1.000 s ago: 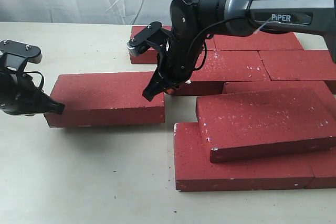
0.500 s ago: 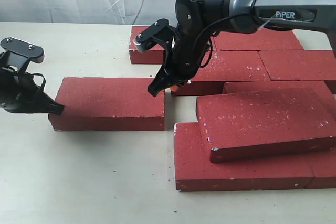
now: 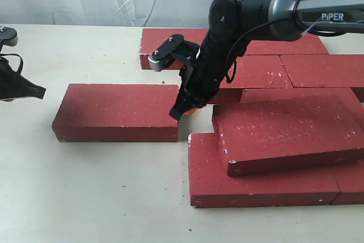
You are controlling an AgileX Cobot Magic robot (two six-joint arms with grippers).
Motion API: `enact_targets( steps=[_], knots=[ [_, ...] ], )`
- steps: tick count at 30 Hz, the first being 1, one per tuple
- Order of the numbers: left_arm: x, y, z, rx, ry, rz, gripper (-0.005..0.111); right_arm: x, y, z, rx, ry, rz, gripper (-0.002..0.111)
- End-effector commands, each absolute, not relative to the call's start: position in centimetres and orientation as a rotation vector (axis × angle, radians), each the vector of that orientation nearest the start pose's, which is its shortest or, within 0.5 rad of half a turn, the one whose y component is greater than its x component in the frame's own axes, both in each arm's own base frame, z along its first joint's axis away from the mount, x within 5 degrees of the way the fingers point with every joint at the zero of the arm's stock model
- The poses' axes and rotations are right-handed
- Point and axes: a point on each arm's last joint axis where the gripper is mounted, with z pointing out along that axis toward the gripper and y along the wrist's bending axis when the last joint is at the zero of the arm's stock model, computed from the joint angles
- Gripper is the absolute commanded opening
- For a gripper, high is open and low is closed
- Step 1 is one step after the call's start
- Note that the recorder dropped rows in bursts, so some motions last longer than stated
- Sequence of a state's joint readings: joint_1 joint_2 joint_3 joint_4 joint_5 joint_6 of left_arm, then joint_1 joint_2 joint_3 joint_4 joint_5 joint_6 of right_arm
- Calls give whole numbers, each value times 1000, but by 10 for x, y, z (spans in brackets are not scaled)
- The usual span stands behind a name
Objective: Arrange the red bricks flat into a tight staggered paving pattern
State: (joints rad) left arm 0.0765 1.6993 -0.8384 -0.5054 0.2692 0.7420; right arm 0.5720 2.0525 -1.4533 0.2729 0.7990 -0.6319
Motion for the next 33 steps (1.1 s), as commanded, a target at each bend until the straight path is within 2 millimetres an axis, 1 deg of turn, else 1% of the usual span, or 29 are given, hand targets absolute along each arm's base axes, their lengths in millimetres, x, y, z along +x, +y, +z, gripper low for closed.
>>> enact_targets(
  steps=[1, 4, 7, 10, 12, 14, 18, 21, 27, 33],
  knots=[
    [331, 15, 158, 210, 2573, -96, 0, 351, 234, 171, -1414, 2427, 172, -1],
    [333, 12, 150, 237, 2630, -151, 0, 354, 230, 168, -1339, 2478, 93, -1],
    [335, 9, 143, 272, 2667, -212, 0, 359, 230, 168, -1246, 2483, 78, -1],
    [336, 6, 141, 268, 2665, -259, 0, 361, 231, 160, -1241, 2480, 80, -1],
    [335, 3, 141, 301, 2666, -303, 0, 362, 232, 152, -1243, 2496, 84, -1],
    [333, -1, 142, 344, 2665, -349, 0, 363, 233, 149, -1241, 2492, 85, -1],
    [332, -5, 143, 381, 2648, -418, 0, 364, 235, 149, -1226, 2477, 97, -1],
    [328, -9, 143, 431, 2664, -483, 0, 362, 239, 149, -1191, 2496, 152, -1],
    [325, -12, 143, 436, 2676, -542, 0, 360, 239, 148, -1185, 2514, 167, -1],
    [325, -12, 143, 433, 2675, -541, 0, 359, 239, 148, -1194, 2525, 167, -1]
  ],
)
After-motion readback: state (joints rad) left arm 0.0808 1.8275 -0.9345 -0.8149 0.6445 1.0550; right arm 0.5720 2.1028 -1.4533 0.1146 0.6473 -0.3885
